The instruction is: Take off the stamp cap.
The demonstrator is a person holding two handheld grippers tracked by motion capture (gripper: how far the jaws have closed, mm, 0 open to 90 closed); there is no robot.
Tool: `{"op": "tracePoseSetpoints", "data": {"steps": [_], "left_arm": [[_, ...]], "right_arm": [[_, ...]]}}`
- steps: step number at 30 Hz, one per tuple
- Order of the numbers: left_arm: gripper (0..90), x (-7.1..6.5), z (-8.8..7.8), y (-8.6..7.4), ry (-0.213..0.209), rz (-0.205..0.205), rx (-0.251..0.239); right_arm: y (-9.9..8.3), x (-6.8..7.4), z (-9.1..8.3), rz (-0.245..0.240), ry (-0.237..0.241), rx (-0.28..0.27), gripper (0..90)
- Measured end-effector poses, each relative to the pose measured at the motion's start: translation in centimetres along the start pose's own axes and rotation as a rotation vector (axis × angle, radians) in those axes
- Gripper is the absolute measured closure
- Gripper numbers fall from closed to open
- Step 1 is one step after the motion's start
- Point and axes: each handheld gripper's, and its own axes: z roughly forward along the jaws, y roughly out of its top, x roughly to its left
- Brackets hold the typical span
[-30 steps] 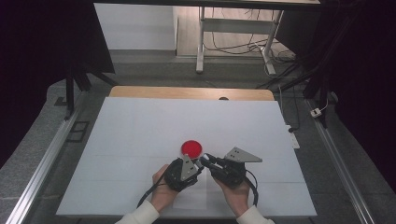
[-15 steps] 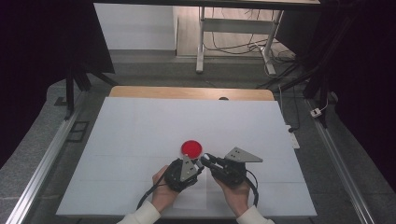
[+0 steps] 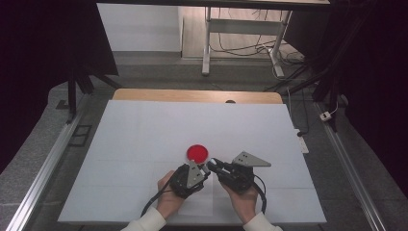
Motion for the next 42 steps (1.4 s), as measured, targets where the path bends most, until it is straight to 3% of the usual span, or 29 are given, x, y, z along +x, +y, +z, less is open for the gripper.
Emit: {"op": "tracePoseSetpoints", "data": {"steps": [15,24,29,34,42], "left_arm": [[66.2,0.1,0.0,-0.1,-0.037,-0.062,-0.019],[66.4,-0.2,-0.1,-0.2,0.020,0.037,0.009],[66.4,0.0,0.0,-0.2,-0.002,0.000,0.001],[66.4,0.7,0.3,-0.8,-0.024,-0.071,0.012],[66.3,0.9,-0.1,-1.1,-0.019,-0.073,-0.001]], "right_arm": [[0.1,0.2,-0.1,-0.021,-0.009,0.001,75.3],[0.1,0.3,0.1,-0.037,-0.005,0.017,75.3],[0.1,0.3,0.1,-0.035,-0.006,0.012,75.3],[0.5,0.1,-0.5,-0.043,-0.034,-0.023,75.4],[0.6,-0.2,-0.8,-0.035,-0.031,-0.032,75.4]]}}
